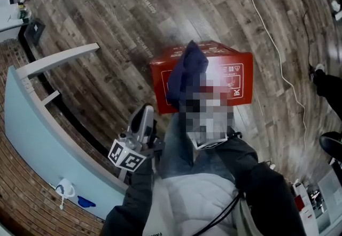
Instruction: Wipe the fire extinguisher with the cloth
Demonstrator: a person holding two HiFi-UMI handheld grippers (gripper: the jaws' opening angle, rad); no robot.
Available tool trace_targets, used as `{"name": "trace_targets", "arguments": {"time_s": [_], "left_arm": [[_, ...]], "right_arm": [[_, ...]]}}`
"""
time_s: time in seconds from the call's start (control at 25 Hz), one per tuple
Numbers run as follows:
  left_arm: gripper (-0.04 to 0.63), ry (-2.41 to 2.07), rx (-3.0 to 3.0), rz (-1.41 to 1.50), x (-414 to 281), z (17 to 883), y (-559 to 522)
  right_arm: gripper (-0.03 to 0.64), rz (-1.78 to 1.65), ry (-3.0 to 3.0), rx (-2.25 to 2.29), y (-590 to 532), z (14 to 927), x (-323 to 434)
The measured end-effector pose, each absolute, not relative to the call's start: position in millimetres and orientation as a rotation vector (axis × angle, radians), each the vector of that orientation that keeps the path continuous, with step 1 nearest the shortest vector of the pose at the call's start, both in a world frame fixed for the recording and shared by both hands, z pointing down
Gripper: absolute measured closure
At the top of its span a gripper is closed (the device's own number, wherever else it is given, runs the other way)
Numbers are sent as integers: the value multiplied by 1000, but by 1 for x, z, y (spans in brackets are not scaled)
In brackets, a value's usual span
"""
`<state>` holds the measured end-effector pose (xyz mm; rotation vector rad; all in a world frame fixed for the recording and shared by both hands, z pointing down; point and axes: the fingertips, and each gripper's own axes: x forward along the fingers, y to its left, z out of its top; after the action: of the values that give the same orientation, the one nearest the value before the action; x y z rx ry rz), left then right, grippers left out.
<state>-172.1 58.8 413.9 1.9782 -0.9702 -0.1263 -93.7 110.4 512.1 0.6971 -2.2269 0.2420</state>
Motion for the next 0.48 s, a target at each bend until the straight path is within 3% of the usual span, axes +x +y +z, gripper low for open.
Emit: {"name": "trace_targets", "arguments": {"time_s": [0.32, 0.48], "left_arm": [[592, -913, 2049, 7, -154, 425, 66], [592, -889, 2031, -7, -146, 428, 71]], "right_arm": [[558, 416, -1906, 1238, 119, 520, 89], [558, 484, -1800, 1335, 113, 521, 97]]}}
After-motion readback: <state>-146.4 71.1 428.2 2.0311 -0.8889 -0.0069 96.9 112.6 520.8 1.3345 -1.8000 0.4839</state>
